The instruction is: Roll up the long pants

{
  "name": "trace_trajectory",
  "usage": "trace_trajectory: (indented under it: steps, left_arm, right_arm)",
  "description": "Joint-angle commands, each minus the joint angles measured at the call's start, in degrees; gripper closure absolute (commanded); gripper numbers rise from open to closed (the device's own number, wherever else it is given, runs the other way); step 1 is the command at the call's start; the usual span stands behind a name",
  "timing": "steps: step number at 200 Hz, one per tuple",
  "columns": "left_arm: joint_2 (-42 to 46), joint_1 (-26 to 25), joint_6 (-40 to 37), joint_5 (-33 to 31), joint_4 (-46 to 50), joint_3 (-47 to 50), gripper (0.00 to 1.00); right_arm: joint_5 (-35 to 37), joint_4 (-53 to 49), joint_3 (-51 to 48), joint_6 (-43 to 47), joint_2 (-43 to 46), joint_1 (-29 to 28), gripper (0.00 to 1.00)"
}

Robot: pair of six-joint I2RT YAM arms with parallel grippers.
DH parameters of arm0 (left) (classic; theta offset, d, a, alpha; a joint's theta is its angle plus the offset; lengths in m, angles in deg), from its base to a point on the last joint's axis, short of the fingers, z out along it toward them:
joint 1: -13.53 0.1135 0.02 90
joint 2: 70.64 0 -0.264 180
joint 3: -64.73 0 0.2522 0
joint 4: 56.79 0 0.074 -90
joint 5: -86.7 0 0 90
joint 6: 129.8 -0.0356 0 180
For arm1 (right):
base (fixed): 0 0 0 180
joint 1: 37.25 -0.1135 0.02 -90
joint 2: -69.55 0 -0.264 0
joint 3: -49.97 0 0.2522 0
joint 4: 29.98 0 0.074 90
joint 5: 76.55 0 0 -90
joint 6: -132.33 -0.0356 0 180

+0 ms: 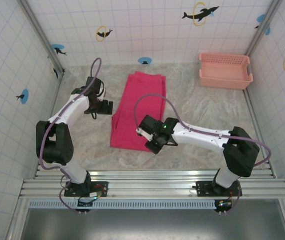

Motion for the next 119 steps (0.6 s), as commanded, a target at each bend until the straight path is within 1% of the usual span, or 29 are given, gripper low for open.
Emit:
trace_trajectory:
  steps: [1,17,41,90,119]
  left_arm:
    - [1.4,0.7,-3.0,0.3,3.1,-2.2,0.02]
    - [1.3,1.7,-3.6,1.4,3.4,-2.3,0.02]
    - [1.4,3.1,-4.2,3.5,3.7,-2.4,0.03]
    - [1.9,5.0,-5.2,6.7,4.2,-2.5,0.02]
    - [1.8,5.4,-5.3,7.7,4.4,-2.4,0.03]
  right_arm:
    - [11.1,-2.0,-0.3,11.4,0.6,-2.9,0.49]
    - [11.4,2.5,-2.6,15.2,1.0,-4.6,0.47]
    - [9.7,6.1,-3.9,20.2,-0.2,-4.6,0.45]
    - [2.7,5.8,-0.8,24.1,-6.9,-2.8,0.46]
    - [2.0,7.1,-1.3,25.3,-9.7,-2.8,0.47]
